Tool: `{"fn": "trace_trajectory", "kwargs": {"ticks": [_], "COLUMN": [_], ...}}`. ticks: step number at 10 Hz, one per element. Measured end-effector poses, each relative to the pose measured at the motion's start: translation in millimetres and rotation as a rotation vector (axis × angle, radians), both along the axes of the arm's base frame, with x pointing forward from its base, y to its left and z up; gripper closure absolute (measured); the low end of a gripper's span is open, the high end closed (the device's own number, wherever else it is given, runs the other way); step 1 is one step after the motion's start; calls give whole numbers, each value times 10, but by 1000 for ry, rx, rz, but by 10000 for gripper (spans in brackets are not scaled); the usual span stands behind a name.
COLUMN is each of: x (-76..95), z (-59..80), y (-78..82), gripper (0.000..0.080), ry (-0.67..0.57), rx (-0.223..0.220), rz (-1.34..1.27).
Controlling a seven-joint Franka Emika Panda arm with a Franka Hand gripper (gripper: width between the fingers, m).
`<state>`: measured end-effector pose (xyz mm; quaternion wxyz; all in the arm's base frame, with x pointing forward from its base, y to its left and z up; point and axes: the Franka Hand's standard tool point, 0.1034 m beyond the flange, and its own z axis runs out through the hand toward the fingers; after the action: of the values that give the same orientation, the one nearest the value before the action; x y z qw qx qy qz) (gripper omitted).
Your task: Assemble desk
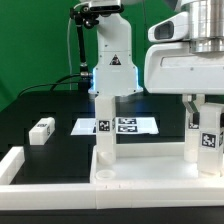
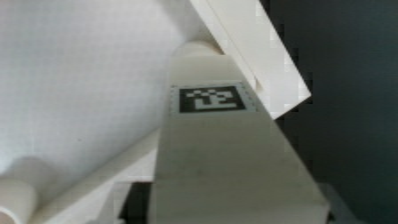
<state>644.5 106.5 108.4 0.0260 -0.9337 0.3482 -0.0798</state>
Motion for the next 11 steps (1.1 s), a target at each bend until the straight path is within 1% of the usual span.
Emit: {"fn": "trace_trajectory", "kwargs": {"ticks": [2, 3, 5, 6, 7, 8, 10, 11], "x": [-17, -32, -61, -67, -77, -75, -77, -75], "z": [-12, -17, -25, -27, -25, -24, -30, -20], "y": [-61, -75, -79, -61, 17, 19, 17, 25], "gripper": [510, 509, 509, 509, 509, 509, 498, 324], "ry": [31, 41, 59, 62, 66, 64, 64, 62], "rx": [78, 114, 194, 206, 227, 232, 224, 214], "rz": [-361, -551, -847, -929, -1078, -1121, -1073, -1005]}}
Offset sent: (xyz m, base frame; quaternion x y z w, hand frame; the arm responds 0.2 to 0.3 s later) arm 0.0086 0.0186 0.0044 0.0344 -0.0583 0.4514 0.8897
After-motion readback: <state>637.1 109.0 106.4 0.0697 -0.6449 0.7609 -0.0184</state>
